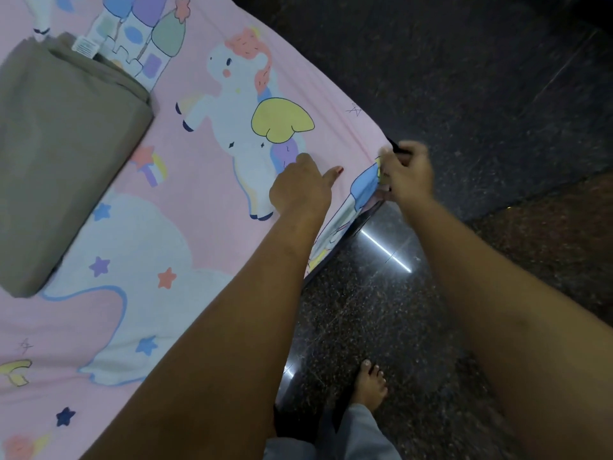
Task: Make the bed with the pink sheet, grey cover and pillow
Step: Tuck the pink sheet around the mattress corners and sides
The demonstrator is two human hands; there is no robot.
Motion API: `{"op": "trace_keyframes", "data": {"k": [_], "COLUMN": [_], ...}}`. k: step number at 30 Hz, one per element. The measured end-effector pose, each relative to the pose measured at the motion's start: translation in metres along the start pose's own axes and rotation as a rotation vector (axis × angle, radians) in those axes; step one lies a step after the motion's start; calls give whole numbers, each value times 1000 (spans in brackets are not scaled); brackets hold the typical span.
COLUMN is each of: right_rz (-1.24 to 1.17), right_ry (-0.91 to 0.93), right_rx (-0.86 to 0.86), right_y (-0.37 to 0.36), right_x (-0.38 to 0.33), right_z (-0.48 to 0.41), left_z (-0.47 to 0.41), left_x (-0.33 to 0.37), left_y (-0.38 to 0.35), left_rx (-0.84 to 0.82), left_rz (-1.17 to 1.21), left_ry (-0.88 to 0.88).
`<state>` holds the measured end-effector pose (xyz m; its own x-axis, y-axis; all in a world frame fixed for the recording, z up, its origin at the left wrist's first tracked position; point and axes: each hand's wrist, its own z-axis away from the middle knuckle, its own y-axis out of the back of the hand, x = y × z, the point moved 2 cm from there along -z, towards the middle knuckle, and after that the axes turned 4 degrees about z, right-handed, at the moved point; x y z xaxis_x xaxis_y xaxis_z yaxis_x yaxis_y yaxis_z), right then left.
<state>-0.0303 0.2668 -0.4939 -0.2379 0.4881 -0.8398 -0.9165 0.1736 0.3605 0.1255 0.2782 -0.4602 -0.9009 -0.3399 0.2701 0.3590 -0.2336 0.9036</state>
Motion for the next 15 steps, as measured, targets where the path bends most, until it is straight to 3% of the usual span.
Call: {"op": "trace_keyframes", "data": {"k": [7,12,15], "right_rz": [906,1137,1114], "right_ry": [318,386,371], "right_rx": [-115,10,-68], "right_y": [-4,34,69], "right_x": [-43,-67,-90], "right_z": [-27,-55,-81], "left_z": [-9,-15,-18], "left_x": [30,38,49], "left_y": [-8,-10,-11], "left_rx": [7,20,30], "left_rz": [24,33,51], "left_ry": [-12,-18,-9]}}
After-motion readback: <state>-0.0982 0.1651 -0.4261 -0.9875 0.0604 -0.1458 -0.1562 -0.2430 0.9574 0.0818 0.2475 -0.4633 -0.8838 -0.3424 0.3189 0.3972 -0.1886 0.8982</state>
